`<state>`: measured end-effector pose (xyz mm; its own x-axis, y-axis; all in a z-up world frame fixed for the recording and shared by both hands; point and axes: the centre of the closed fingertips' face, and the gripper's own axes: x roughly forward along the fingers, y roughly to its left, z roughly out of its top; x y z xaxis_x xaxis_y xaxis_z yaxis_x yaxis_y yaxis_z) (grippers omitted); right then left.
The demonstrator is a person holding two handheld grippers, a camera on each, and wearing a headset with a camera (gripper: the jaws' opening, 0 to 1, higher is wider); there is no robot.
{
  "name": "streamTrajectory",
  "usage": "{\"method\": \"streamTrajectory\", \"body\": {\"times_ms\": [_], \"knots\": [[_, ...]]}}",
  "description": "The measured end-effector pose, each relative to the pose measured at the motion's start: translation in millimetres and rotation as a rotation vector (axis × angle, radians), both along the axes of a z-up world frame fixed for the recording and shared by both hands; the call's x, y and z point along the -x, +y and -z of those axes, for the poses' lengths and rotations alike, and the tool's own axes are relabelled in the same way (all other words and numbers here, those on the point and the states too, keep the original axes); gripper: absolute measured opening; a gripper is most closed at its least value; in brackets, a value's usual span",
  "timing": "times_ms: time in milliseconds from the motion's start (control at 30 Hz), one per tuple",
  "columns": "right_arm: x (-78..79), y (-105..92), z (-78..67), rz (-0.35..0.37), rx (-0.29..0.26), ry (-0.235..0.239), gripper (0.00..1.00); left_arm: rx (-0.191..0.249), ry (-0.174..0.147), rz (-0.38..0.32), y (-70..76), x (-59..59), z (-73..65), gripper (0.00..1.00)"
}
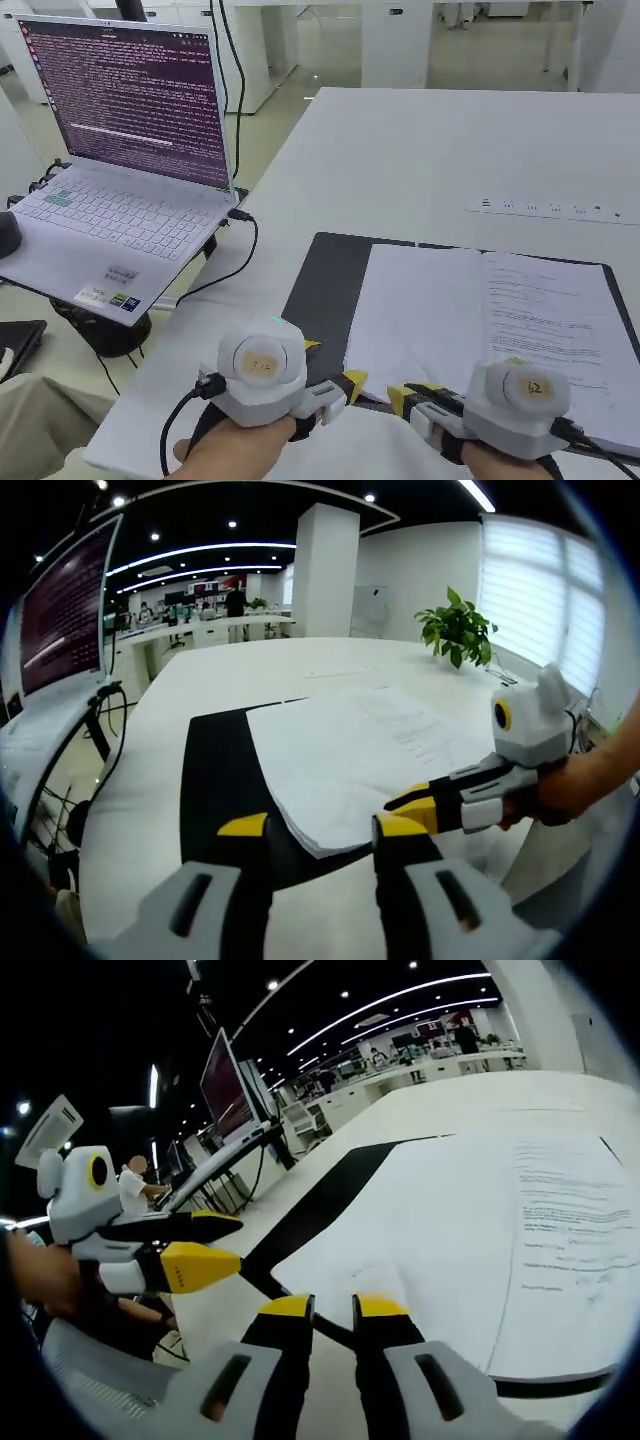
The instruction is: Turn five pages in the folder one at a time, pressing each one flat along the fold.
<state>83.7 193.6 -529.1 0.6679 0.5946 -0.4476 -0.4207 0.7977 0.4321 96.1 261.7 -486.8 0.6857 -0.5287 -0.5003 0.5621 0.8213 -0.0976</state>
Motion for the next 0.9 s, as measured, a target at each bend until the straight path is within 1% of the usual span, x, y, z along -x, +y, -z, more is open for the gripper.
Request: {"method": "streamTrajectory", "body": {"times_ms": [100, 133, 167, 233, 267, 333, 400, 533, 567, 633, 700, 733, 767, 800, 867, 900], "knots": [[-0.1, -15.2, -6.3, 0.034, -0.021, -0.009, 0.14, -0.021, 0.012, 0.041, -14.7, -4.3, 10.8, 0.38], [-1.0, -22.4, -9.2, 0.05, -0.025, -0.018, 0.13, -0.036, 0.012, 0.056, -20.2, -6.3, 15.9, 0.38], [-1.7, -26.9, -11.7, 0.061, -0.028, -0.026, 0.11, -0.045, 0.016, 0.066, -23.5, -7.4, 19.9, 0.38], [-3.6, -37.7, -18.2, 0.09, -0.036, -0.042, 0.09, -0.05, 0.028, 0.072, -30.1, -11.0, 29.0, 0.37], [-5.0, -42.1, -19.9, 0.102, -0.04, -0.048, 0.08, -0.06, 0.038, 0.073, -32.2, -12.6, 35.6, 0.37], [-7.6, -51.9, -23.0, 0.126, -0.048, -0.054, 0.08, -0.068, 0.048, 0.064, -32.8, -14.8, 43.6, 0.36], [-10.5, -60.3, -24.2, 0.147, -0.052, -0.055, 0.08, -0.087, 0.059, 0.041, -30.9, -17.1, 51.5, 0.36], [-16.0, -72.4, -27.9, 0.173, -0.051, -0.066, 0.05, -0.099, 0.06, -0.023, -26.8, -21.2, 58.7, 0.36], [-17.1, -73.9, -28.2, 0.176, -0.051, -0.067, 0.05, -0.102, 0.064, -0.027, -26.4, -21.4, 61.3, 0.36], [-20.8, -78.0, -28.3, 0.183, -0.047, -0.072, 0.04, -0.114, 0.065, -0.03, -26.3, -19.1, 65.4, 0.34], [-23.7, -80.5, -28.1, 0.185, -0.047, -0.074, 0.03, -0.132, 0.081, -0.022, -26.2, -14.4, 72.3, 0.35], [-25.4, -81.9, -27.6, 0.186, -0.041, -0.078, 0.02, -0.132, 0.057, -0.022, -26.2, -13.1, 70.2, 0.35], [-27.7, -84.0, -26.9, 0.188, -0.04, -0.08, 0.02, -0.128, 0.057, -0.025, -25.3, -10.9, 70.2, 0.35], [-29.8, -85.5, -26.0, 0.193, -0.043, -0.078, 0.01, -0.097, 0.048, -0.044, -25.0, -11.1, 68.5, 0.35], [-34.1, -87.2, -24.7, 0.193, -0.041, -0.077, 0.0, -0.094, 0.035, -0.04, -24.2, -11.6, 68.8, 0.35], [-36.2, -87.7, -24.3, 0.191, -0.038, -0.081, 0.0, -0.082, 0.032, -0.046, -24.0, -12.2, 69.0, 0.36]]}}
